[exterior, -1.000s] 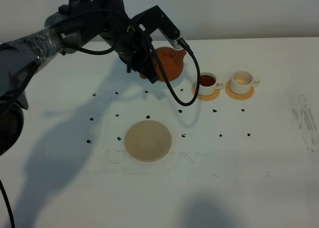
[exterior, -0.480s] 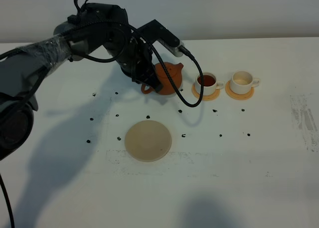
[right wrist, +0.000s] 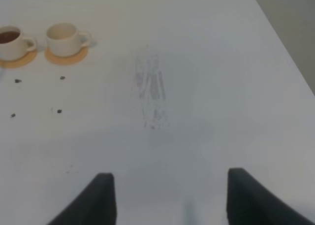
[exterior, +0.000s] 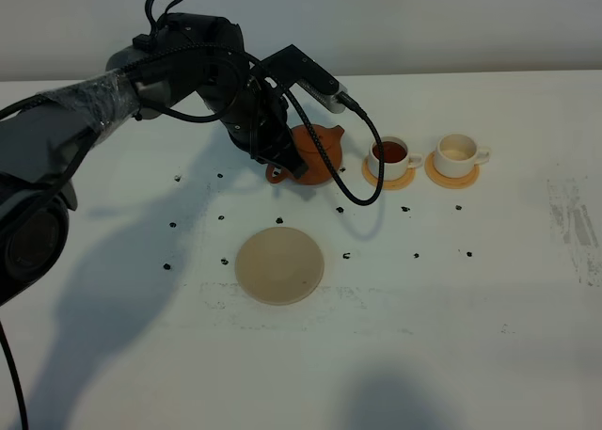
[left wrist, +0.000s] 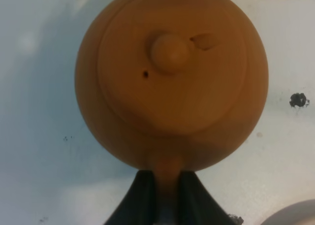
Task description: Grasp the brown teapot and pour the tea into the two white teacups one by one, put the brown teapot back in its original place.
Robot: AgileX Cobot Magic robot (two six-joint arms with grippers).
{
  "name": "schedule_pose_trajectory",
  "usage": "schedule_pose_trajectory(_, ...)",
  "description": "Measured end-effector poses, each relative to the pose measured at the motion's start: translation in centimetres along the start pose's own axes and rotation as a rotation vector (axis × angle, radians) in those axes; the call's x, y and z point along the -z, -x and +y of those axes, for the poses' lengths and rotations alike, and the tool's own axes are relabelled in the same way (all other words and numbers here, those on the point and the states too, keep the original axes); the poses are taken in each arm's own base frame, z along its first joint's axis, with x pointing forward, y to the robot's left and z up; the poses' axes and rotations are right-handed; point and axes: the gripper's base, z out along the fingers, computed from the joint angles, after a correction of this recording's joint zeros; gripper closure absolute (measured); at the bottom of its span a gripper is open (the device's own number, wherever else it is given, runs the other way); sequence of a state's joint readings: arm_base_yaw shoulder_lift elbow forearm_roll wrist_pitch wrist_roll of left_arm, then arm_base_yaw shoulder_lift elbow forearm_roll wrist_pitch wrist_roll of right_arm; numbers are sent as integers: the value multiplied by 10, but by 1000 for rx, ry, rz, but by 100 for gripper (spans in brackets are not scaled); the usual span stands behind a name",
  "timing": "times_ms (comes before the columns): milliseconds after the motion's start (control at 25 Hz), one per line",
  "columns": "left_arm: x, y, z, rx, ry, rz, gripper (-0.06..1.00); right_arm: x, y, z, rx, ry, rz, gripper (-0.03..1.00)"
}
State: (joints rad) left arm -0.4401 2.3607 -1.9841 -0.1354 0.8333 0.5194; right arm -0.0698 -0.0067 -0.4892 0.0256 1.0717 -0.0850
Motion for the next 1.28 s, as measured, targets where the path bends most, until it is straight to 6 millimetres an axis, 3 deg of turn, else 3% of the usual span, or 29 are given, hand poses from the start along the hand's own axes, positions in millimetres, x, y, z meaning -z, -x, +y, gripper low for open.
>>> schedule_pose_trajectory(480,1,1,2,-10,15,0,86,0,0,0,0,0,0,45)
schedule_pose_trajectory(960,35,30,8,-84,78,-125,86,0,0,0,0,0,0,45)
schedule_pose_trajectory(1280,44,40,4,-167,103,-166,86,0,0,0,0,0,0,45)
